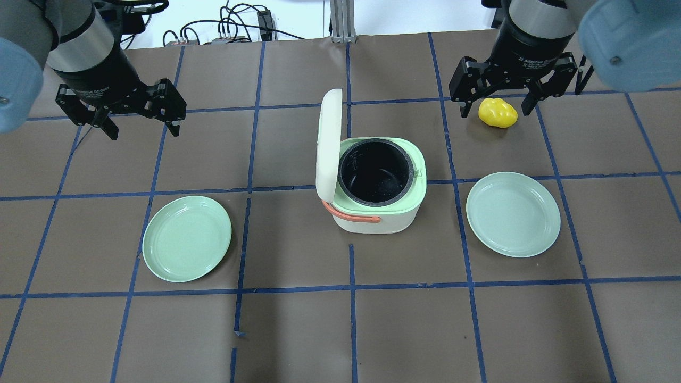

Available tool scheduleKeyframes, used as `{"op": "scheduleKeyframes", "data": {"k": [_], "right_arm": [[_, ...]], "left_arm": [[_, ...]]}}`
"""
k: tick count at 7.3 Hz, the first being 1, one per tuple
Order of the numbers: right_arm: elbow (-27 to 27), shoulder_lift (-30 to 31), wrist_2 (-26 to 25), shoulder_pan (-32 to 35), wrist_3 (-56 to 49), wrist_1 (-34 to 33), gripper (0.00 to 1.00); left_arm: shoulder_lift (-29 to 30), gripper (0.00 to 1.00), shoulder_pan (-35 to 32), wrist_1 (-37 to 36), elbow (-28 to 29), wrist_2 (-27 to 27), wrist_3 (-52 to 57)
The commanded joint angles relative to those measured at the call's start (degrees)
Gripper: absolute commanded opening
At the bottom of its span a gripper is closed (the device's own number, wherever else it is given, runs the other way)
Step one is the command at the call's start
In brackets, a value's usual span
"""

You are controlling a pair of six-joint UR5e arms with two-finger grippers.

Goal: Press rice cooker button

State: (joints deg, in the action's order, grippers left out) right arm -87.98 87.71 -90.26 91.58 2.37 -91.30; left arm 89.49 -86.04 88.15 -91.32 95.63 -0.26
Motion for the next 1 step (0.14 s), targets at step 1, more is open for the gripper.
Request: {"op": "scheduleKeyframes", "data": {"k": [1], "right_arm": [[0.0,-0.1,0.0,0.0,0.0,0.0,1.0]], "left_arm": [[0.0,1.0,0.0,0.0,0.0,0.0,0.0]]}}
